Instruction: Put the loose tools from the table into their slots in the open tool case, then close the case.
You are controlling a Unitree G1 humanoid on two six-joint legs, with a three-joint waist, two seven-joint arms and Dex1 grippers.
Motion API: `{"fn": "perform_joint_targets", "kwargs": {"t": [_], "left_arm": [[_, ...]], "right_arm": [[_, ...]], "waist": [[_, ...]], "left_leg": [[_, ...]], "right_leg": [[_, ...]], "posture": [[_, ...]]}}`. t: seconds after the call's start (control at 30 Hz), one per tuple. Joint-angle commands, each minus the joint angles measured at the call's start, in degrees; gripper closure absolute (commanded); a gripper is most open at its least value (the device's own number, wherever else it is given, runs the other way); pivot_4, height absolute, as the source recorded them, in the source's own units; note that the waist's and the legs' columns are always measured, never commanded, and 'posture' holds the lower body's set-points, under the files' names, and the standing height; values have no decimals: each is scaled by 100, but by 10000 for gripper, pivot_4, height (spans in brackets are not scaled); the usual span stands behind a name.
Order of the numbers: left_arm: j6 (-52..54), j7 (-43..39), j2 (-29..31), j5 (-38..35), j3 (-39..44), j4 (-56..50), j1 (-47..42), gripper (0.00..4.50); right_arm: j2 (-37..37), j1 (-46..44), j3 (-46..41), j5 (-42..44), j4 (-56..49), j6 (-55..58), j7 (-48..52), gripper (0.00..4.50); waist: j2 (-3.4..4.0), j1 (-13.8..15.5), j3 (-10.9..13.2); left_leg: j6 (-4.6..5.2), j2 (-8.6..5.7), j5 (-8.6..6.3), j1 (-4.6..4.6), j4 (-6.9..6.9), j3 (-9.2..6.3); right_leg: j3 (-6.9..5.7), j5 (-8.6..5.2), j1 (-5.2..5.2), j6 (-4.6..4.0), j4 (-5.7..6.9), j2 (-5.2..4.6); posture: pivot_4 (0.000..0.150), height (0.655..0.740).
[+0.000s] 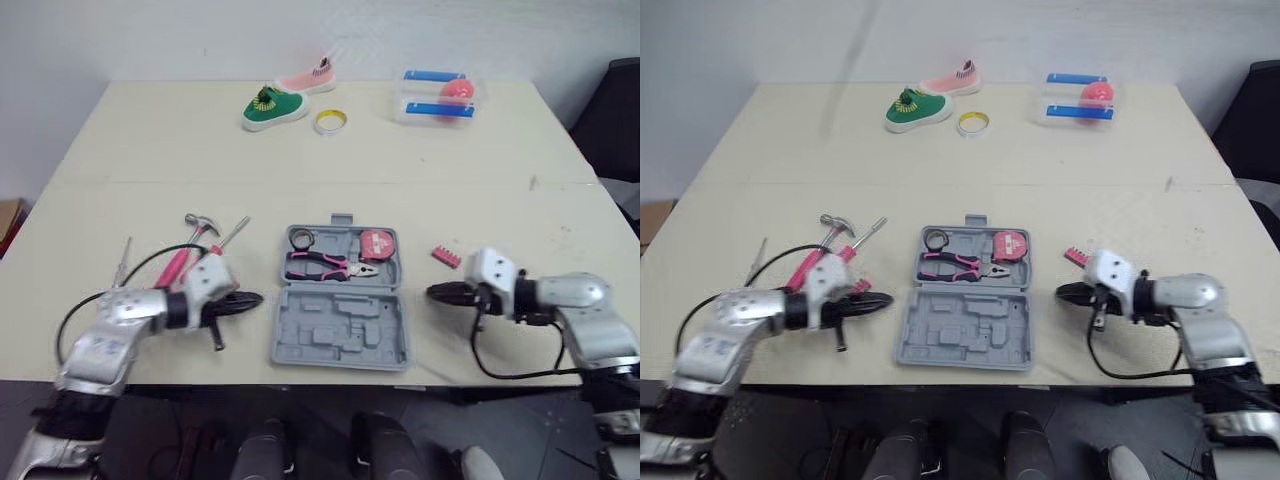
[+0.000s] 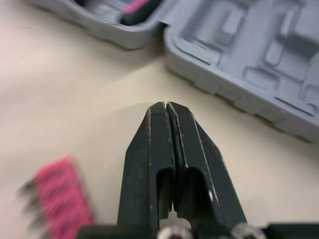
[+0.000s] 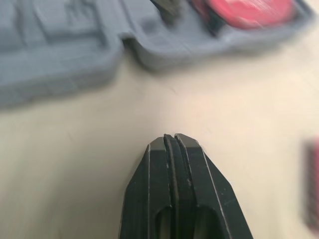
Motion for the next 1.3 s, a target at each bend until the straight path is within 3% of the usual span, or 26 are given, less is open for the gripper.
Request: {"fn": "perform_joint_targets", "kwargs": {"t": [0.03, 0.07, 0.23, 0.3, 0.37, 0.47, 0.6, 0.83, 1.0, 1.3], "left_arm": [[-306, 47, 46, -704, 1485, -24, 395, 45000], [-212, 135, 23, -885, 1789, 8, 471, 45000], [-517, 519, 216, -809, 3374, 1004, 1230, 24001], [-712, 578, 337, -721, 3831, 1488, 1515, 17614], [-986, 744, 620, -611, 4515, 2438, 1832, 9904], [-1200, 965, 905, -538, 4893, 3277, 2043, 132], [-1459, 1207, 1156, -308, 4892, 4013, 2212, 132], [-1597, 787, 1090, -613, 4713, 3958, 2111, 132], [-1077, 373, 850, -892, 3913, 2377, 2069, 132], [830, 1382, 900, -883, 2973, 1200, 1495, 132]], "right_arm": [[-379, 384, -804, 491, -45, -94, 114, 35468], [-428, 506, -949, 521, -13, -170, 75, 31846], [-346, 1312, -2063, 1081, 372, -1095, 319, 7171], [-343, 1514, -2301, 1178, 629, -1360, 384, 439], [-453, 1618, -2569, 1063, 1409, -1863, 307, 0], [-560, 1608, -2735, 919, 2144, -2282, 54, 0], [-621, 1555, -2674, 884, 2725, -2828, 274, 0], [-400, 1210, -2484, 1156, 2877, -3079, 619, 0], [115, 854, -2034, 1600, 1813, -2550, 793, 0], [716, 740, -1504, 2187, -17, -1718, 625, 0]], "waist": [[0, 6, 0], [0, 7, 0], [-1, 12, 0], [-2, 0, 1], [-5, -7, 1], [-19, -31, -3], [-14, -21, -1], [-13, -21, -2], [-13, -24, -1], [-11, -11, 0]], "left_leg": [[3, -2, -3, 2, -1, 0], [13, -3, -9, 3, 0, 0], [35, -7, -30, 8, -3, -1], [38, -6, -33, 7, -7, 1], [40, -5, -40, 8, -3, 9], [12, 0, -64, 10, -3, 17], [15, 2, -84, 14, -5, 27], [12, 2, -85, 14, -15, 24], [8, 2, -85, 13, -19, 27], [6, 2, -81, 13, -16, 33]], "right_leg": [[-1, 0, 1, 0, 0, -4], [-1, 0, 3, 0, 1, -8], [-2, 2, 8, 0, -3, -11], [-5, 2, 7, 0, -11, -7], [-11, 2, 7, 1, -15, -7], [-10, 6, 2, 5, -21, -9], [12, 1, -2, -3, -29, -18], [25, 0, -10, -7, -30, -27], [29, 0, -10, -8, -28, -28], [31, 1, -11, -8, -18, -20]], "posture": [[1500, 7400], [1500, 7400], [1500, 7400], [1500, 7400], [1500, 7400], [1500, 7400], [1500, 7400], [1500, 7400], [1500, 7400], [1500, 7400]]}}
